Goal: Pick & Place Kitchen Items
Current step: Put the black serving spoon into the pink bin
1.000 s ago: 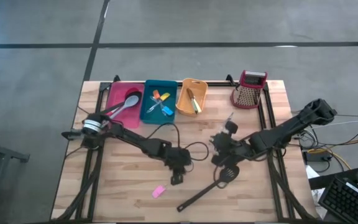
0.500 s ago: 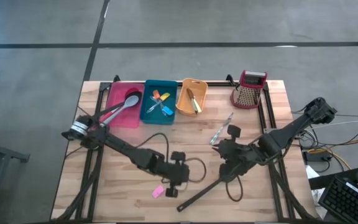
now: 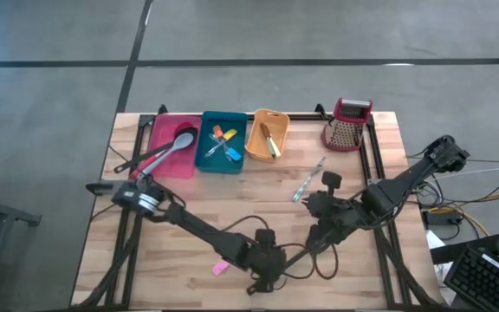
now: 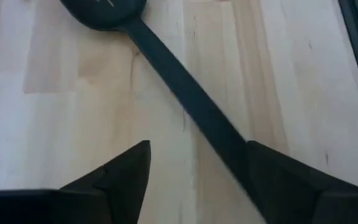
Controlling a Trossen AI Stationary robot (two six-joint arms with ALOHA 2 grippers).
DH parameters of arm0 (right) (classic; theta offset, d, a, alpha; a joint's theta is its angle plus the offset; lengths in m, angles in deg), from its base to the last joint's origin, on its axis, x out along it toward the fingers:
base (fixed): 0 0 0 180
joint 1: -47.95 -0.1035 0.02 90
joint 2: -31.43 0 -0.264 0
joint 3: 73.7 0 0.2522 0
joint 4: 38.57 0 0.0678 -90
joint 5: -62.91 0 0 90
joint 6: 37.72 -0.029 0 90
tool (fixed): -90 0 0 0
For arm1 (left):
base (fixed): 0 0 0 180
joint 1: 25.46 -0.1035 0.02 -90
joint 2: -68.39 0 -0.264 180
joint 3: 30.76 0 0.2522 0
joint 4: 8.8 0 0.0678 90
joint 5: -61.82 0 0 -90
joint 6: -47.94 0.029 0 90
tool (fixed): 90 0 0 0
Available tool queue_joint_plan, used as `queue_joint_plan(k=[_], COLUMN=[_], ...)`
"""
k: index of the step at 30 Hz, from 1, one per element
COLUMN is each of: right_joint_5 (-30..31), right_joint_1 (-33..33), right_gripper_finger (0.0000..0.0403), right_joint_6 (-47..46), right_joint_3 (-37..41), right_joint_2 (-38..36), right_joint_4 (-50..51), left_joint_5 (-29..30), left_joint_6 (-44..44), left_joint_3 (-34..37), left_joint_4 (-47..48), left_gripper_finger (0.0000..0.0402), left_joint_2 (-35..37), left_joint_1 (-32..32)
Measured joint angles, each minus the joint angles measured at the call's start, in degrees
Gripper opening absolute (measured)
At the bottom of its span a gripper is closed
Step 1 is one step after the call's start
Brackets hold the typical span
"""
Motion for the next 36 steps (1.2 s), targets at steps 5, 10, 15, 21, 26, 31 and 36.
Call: queue_joint_plan(k=[5, 10, 15, 21, 26, 31, 36], right_joint_5=[-0.1, -0.2, -0.2, -0.1, -0.1, -0.1, -0.1], right_joint_1=[0.0, 0.0, 0.0, 0.0, 0.0, 0.0, 0.0], right_gripper_finger=[0.0012, 0.0009, 0.0008, 0.0008, 0.0008, 0.0008, 0.0008], right_joint_6=[-6.3, -9.7, -9.8, -9.8, -9.8, -9.8, -9.8], right_joint_3=[0.3, 0.6, 0.6, 0.6, 0.6, 0.6, 0.6], right_joint_2=[0.0, 0.0, 0.0, 0.0, 0.0, 0.0, 0.0], right_joint_4=[5.4, 7.6, 7.6, 7.5, 7.4, 7.4, 7.3], left_joint_5=[-0.1, 0.0, -1.1, -8.2, -9.6, -9.6, -9.6], left_joint_6=[-4.3, -6.4, -10.1, -10.2, -9.1, -9.2, -9.9], left_joint_3=[-7.0, -8.0, -7.1, -7.0, -7.1, -7.3, -7.3], left_joint_4=[4.3, 4.0, 3.7, -0.7, -0.1, 0.0, -0.2], left_gripper_finger=[0.0268, 0.0266, 0.0266, 0.0266, 0.0266, 0.0266, 0.0266], left_joint_2=[-5.1, -7.0, -7.6, -8.0, -7.1, -6.8, -6.7], left_joint_1=[-0.7, -1.3, -1.8, -1.9, -2.3, -2.4, -1.7])
